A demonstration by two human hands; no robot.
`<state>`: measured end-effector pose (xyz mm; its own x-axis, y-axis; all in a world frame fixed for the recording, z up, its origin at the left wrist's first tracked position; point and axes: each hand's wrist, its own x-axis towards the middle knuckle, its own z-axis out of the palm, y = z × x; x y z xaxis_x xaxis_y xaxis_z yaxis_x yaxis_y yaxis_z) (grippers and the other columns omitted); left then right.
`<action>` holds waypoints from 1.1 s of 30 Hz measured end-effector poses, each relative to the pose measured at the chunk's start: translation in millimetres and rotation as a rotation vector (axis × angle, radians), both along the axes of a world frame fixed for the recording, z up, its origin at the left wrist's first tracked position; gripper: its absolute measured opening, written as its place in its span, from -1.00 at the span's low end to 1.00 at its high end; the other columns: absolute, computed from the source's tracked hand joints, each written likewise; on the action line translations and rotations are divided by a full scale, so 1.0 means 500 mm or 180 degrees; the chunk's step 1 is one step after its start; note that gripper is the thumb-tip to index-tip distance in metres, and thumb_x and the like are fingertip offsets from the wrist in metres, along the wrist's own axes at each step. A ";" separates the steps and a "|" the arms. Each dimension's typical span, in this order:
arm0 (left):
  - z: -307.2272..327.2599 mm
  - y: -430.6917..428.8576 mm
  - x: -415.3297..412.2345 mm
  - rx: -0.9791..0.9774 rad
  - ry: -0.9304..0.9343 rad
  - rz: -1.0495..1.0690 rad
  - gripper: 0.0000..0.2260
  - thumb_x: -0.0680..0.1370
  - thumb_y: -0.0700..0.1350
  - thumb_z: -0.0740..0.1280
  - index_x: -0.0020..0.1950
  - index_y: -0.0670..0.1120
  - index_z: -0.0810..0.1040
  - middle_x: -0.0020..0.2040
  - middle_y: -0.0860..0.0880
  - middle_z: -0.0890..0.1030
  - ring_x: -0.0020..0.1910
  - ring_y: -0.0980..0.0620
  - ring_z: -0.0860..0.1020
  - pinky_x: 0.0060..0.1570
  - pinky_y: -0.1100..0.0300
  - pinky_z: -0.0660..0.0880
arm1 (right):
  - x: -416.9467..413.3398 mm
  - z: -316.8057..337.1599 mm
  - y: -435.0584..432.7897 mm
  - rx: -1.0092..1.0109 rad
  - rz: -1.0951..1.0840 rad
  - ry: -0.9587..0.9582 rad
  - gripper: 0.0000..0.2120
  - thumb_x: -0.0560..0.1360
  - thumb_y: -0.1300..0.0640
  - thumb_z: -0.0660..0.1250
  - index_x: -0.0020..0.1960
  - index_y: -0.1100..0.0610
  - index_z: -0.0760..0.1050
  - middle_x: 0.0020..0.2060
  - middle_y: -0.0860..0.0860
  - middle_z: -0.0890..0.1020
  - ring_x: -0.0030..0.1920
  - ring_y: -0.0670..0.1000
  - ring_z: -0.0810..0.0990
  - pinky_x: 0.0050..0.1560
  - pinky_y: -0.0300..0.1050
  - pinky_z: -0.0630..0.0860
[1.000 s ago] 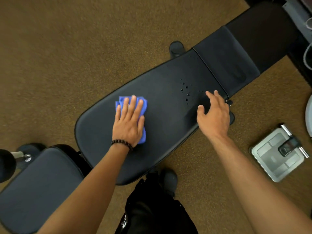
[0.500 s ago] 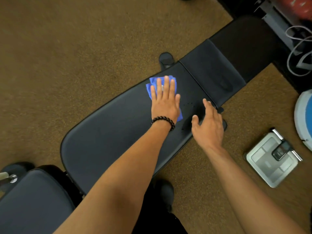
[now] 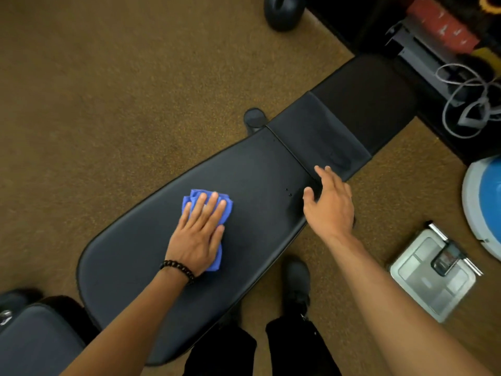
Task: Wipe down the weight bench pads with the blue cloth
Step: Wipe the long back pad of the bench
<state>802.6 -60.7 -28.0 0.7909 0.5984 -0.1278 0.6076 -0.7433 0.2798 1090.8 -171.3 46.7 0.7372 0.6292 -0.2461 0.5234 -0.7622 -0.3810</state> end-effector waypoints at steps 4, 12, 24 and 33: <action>-0.011 0.055 0.132 -0.0026 0.0040 0.1110 -0.44 0.71 0.09 0.01 0.68 -0.09 0.07 0.69 -0.08 0.06 0.67 -0.10 -0.02 0.63 -0.14 -0.05 | 0.035 -0.006 0.005 0.0014 0.0141 -0.0028 -0.48 0.62 -0.01 0.28 0.56 0.01 0.32 0.56 0.04 0.33 0.52 0.10 0.29 0.50 0.02 0.25; -0.010 0.082 0.457 -0.0251 0.0015 0.1612 -0.45 0.73 0.13 -0.06 0.68 -0.08 0.07 0.69 -0.09 0.06 0.67 -0.15 -0.06 0.62 -0.19 -0.12 | 0.105 -0.007 0.016 0.0041 0.0342 -0.0023 -0.52 0.63 -0.02 0.27 0.53 -0.01 0.35 0.55 0.01 0.35 0.50 0.09 0.32 0.49 0.03 0.28; 0.003 -0.180 0.195 0.0082 0.0211 -0.0683 -0.44 0.72 0.05 0.10 0.69 0.00 0.02 0.70 0.00 0.00 0.68 -0.06 -0.04 0.60 -0.14 0.04 | 0.145 -0.016 0.071 0.0027 0.0921 -0.0187 -0.71 0.61 -0.03 0.30 0.29 -0.01 0.59 0.30 -0.03 0.57 0.28 0.07 0.45 0.31 -0.02 0.42; -0.006 0.023 0.220 0.0075 0.0092 0.1520 -0.46 0.70 0.08 0.03 0.68 -0.01 0.09 0.69 -0.01 0.07 0.67 -0.06 -0.03 0.62 -0.13 -0.02 | 0.174 -0.045 0.100 -0.0267 0.1027 -0.0518 -0.65 0.49 -0.21 0.45 0.18 -0.05 0.65 0.05 -0.03 0.66 0.11 0.06 0.50 0.18 -0.01 0.50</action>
<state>912.5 -49.3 -31.0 0.4231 0.8971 -0.1275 0.8900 -0.3851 0.2442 1177.8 -121.4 24.3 0.5378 0.8184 -0.2025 0.7905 -0.5730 -0.2162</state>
